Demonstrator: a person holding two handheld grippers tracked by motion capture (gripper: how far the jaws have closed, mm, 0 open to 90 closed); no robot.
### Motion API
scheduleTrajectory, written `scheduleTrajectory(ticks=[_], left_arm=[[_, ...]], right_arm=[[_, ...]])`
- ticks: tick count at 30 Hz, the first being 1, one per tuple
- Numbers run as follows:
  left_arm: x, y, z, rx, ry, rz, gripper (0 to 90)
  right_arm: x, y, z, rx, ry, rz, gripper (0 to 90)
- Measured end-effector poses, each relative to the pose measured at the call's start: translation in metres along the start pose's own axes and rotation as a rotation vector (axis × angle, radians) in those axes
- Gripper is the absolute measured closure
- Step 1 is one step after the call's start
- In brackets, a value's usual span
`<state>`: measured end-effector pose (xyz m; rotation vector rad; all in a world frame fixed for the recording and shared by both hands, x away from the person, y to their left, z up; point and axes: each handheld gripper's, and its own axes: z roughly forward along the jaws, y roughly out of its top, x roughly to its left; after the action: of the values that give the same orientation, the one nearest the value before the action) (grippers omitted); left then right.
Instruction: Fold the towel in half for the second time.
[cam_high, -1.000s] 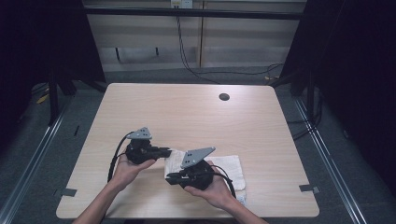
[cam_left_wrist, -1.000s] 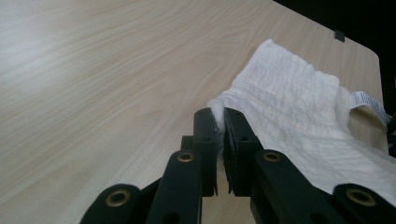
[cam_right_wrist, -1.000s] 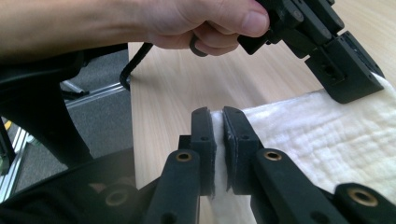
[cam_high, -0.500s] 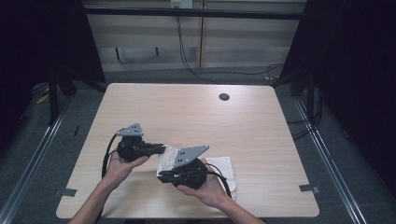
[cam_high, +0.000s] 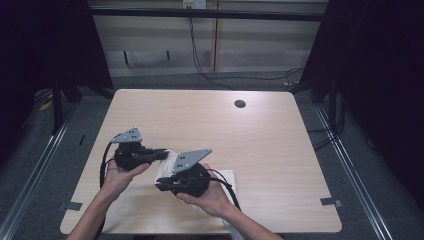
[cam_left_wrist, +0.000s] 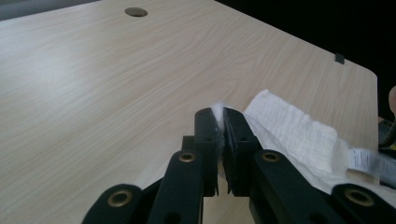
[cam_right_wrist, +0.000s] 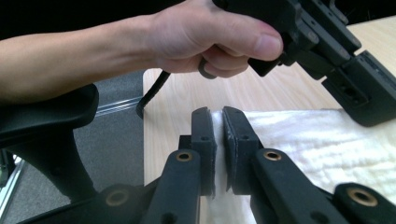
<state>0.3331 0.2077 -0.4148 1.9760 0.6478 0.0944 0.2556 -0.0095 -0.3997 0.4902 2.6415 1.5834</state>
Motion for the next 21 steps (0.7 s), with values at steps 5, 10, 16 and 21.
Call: scheduleTrajectory(ticks=[5,10,16,21], left_arm=[[0.001,0.002,-0.007,-0.014,0.013,0.002,85.4],[-0.001,0.002,-0.003,0.001,0.016,0.003,85.4],[-0.007,0.003,0.013,0.036,0.008,0.004,85.4],[-0.014,0.01,0.029,0.048,-0.006,0.013,85.3]], right_arm=[[0.001,0.007,0.004,-0.023,0.004,-0.005,84.0],[0.001,0.002,0.003,-0.031,0.003,0.0,84.0],[0.001,-0.005,-0.013,-0.024,-0.034,0.01,84.0],[0.0,-0.012,-0.029,-0.029,-0.066,0.017,83.9]])
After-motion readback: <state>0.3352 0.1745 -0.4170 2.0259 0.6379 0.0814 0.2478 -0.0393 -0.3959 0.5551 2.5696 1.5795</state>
